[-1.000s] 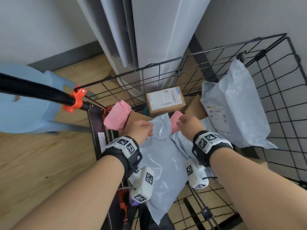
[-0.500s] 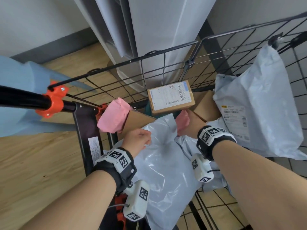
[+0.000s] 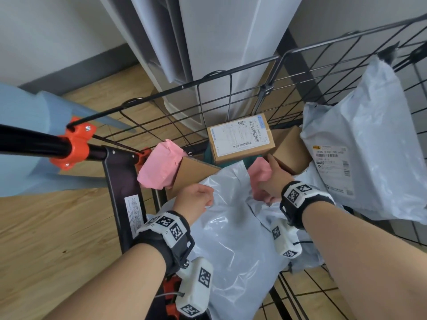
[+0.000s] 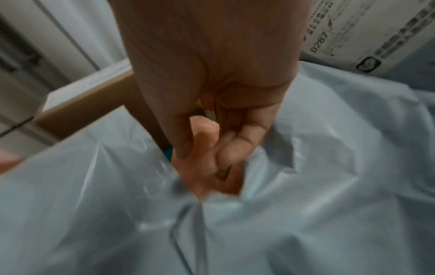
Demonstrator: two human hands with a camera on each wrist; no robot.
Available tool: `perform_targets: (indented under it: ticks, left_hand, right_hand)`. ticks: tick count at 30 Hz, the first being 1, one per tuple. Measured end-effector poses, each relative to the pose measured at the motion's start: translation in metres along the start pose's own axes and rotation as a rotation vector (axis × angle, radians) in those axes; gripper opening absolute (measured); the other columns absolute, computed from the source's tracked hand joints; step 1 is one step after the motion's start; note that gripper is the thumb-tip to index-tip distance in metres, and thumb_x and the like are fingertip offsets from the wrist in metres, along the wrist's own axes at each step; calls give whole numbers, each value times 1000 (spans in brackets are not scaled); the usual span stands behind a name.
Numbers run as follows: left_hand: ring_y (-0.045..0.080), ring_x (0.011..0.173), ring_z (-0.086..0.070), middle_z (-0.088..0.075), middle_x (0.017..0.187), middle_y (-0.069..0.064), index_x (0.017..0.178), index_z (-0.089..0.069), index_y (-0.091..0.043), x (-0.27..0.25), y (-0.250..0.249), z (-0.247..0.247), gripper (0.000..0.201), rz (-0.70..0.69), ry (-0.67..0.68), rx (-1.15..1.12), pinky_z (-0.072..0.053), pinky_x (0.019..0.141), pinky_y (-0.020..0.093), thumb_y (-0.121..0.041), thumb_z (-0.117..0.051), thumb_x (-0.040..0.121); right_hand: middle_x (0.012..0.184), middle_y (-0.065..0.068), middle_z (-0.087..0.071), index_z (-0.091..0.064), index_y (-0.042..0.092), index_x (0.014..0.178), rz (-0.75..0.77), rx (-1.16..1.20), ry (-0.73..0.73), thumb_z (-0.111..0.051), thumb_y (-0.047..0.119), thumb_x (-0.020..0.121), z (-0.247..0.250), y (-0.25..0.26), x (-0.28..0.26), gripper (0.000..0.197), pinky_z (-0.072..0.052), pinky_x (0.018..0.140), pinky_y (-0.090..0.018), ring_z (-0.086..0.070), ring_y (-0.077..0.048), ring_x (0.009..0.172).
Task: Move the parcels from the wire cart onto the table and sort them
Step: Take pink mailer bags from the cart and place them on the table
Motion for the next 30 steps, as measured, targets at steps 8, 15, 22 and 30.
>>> perform_targets:
  ticks: [8,15,22,30]
  left_hand:
    - [14,71,-57,-62,73,2,85,-61,-16,5,-1,-3,20,3,-27,4,-47,66,24,-3,-48,93]
    - [12,68,-58,-62,78,0,91,-62,-14,-9,-22,-7,15,-18,-44,52,-46,63,24,-8,-49,94]
    - [10,65,-55,-60,76,1,102,-58,-10,-62,-55,-16,10,-83,-15,96,-44,58,20,-11,-50,96]
    - [11,70,-61,-65,81,1,102,-65,-9,-138,-111,-15,16,-238,-5,179,-48,62,19,-11,-51,94]
  right_hand:
    - [90,-13,-70,-60,12,96,-14,-246,-43,-47,38,90,-5,18,-10,30,-58,80,-44,-68,-31,80]
    - [80,-12,-71,-63,7,89,-54,-93,-57,-54,25,90,27,12,-46,20,-60,73,-36,-70,-26,76]
    - [94,-11,-63,-61,8,90,-82,235,-112,-58,17,85,76,15,-107,10,-56,70,-32,-62,-24,92]
    - [63,-6,-59,-55,10,59,181,262,-375,-60,5,77,127,41,-208,19,-57,65,-31,-62,-21,66]
Point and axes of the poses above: each hand's wrist, its own x-axis towards the middle knuckle, its own z-axis out of the back of the hand, y = z × x, the point moved 1 cm from there along x, towards the middle knuckle
